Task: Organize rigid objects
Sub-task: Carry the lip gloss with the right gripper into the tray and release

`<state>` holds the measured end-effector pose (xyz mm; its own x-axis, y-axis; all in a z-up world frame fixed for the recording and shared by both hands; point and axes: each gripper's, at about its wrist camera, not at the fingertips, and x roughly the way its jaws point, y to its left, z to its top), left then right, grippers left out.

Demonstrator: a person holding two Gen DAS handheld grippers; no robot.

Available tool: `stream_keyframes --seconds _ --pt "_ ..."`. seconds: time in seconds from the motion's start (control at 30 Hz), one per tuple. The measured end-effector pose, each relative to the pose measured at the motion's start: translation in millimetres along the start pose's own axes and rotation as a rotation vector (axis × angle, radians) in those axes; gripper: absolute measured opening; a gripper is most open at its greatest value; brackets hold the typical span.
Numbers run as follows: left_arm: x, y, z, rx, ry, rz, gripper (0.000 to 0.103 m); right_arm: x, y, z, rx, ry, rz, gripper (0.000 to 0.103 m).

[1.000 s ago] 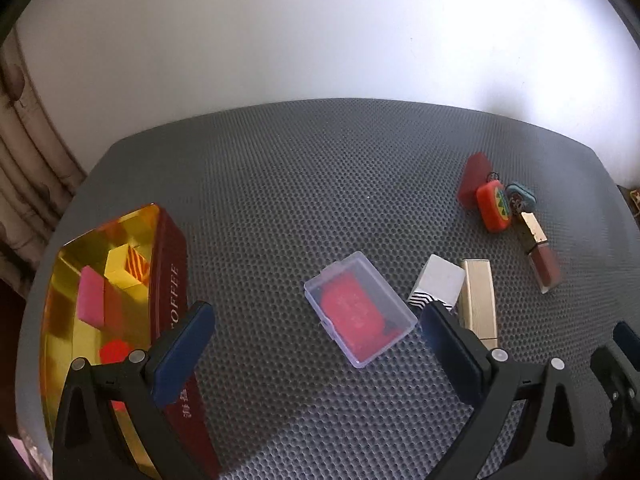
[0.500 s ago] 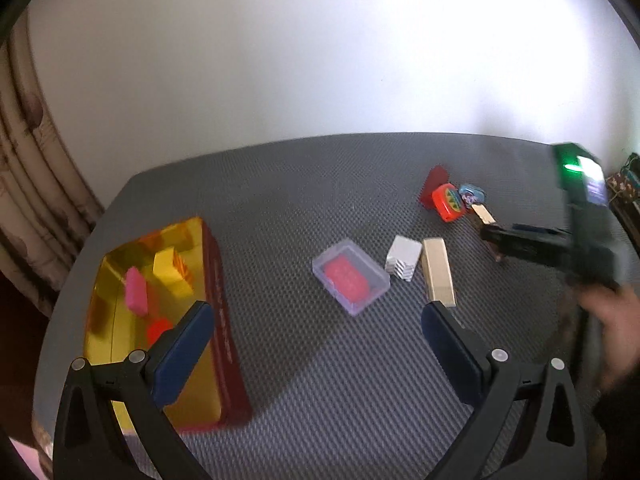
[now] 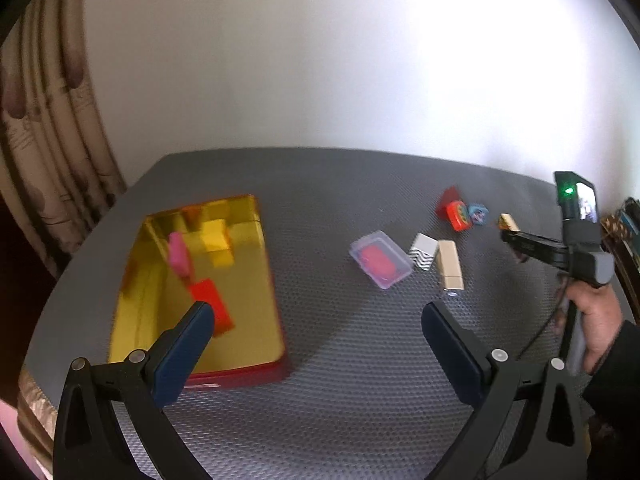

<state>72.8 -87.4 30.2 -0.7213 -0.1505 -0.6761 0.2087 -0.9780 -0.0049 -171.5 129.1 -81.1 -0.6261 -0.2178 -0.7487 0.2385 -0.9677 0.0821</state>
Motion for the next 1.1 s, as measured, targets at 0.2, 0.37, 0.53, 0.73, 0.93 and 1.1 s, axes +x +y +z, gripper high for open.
stream_keyframes --seconds 0.2,0.37,0.53,0.73,0.93,1.1 --pt "-9.9 36.9 -13.2 -0.062 -0.02 0.057 0.102 -36.9 47.3 23.4 -0.064 -0.071 0.016 0.02" --pt "-19.9 83.4 -26.7 -0.16 -0.039 0.125 0.102 -57.0 108.6 49.2 -0.123 -0.121 0.049 0.02" --pt "-20.9 121.3 -36.6 -0.26 -0.028 0.162 0.102 -62.2 175.3 63.1 -0.179 -0.123 0.104 0.02" --pt "-29.4 157.8 -37.9 -0.347 -0.057 0.179 0.102 -71.0 273.7 55.4 -0.281 -0.101 0.177 0.02" --pt "-30.6 190.8 -41.8 -0.423 -0.056 0.22 0.102 -67.0 348.9 24.4 -0.39 -0.048 0.255 0.02" --pt "-25.2 209.5 -47.8 -0.49 -0.037 0.222 0.102 -59.3 383.1 1.3 -0.466 0.003 0.263 0.02"
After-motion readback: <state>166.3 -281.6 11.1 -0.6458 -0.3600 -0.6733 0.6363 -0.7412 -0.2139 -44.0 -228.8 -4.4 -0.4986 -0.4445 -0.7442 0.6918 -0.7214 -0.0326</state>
